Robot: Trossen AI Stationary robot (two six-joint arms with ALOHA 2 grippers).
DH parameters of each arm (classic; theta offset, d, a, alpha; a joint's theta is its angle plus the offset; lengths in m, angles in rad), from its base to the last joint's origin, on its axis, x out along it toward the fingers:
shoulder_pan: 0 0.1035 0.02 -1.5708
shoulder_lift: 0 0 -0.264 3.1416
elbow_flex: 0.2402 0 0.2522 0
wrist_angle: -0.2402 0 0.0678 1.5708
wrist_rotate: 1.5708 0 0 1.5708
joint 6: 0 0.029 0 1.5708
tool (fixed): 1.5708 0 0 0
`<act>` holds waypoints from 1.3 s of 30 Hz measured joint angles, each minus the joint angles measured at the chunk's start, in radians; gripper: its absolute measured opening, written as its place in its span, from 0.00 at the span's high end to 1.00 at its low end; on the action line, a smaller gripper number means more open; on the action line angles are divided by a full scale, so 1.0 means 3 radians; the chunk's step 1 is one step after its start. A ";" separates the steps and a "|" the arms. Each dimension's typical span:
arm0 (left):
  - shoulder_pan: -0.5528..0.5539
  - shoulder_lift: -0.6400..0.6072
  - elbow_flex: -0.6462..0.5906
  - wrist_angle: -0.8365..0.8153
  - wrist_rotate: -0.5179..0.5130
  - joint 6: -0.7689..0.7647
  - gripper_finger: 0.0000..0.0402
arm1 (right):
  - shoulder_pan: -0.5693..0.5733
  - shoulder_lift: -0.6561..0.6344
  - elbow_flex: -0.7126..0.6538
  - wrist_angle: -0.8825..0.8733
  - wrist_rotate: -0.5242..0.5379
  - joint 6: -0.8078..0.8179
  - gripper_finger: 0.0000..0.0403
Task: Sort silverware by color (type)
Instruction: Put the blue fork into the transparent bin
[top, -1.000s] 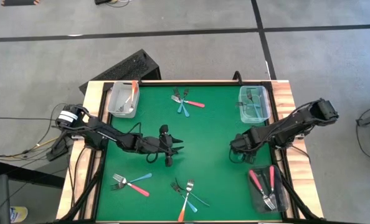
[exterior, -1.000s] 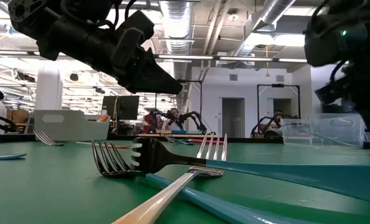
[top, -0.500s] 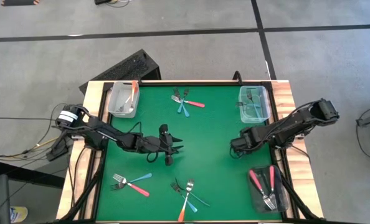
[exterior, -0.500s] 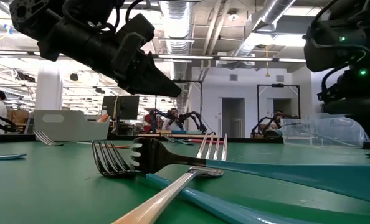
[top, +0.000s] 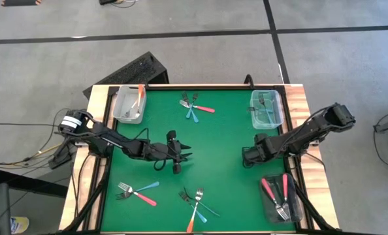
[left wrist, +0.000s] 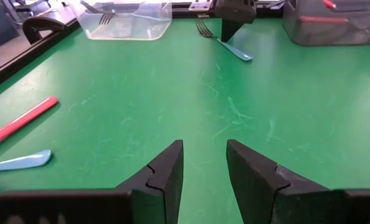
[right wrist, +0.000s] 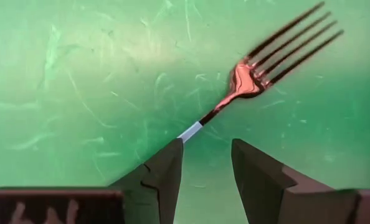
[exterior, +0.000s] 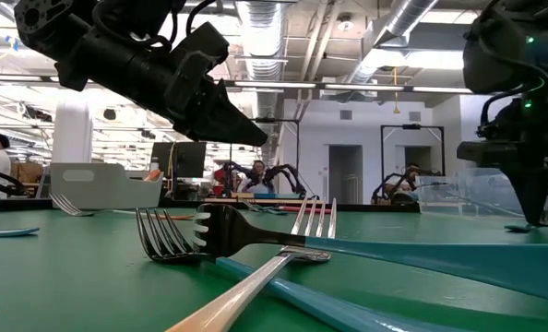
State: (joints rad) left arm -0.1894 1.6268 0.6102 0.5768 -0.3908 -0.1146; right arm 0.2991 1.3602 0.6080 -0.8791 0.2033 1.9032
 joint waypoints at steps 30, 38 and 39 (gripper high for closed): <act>0.0005 0.0000 0.0000 -0.0104 -0.0135 0.0134 0.73 | 0.0146 0.0521 0.0023 0.0115 0.0616 0.0766 0.62; 0.0005 0.0001 0.0000 -0.0175 -0.0139 0.0091 0.73 | 0.0146 0.0706 0.0243 0.0028 0.0618 0.0143 0.75; 0.0005 0.0001 0.0000 -0.0175 -0.0139 0.0089 0.73 | 0.0132 0.0706 0.0263 0.0029 0.0594 0.0052 0.77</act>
State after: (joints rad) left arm -0.1879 1.6272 0.6102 0.5243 -0.4324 -0.0879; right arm 0.3387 1.5720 0.6868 -0.8705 0.3815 1.9186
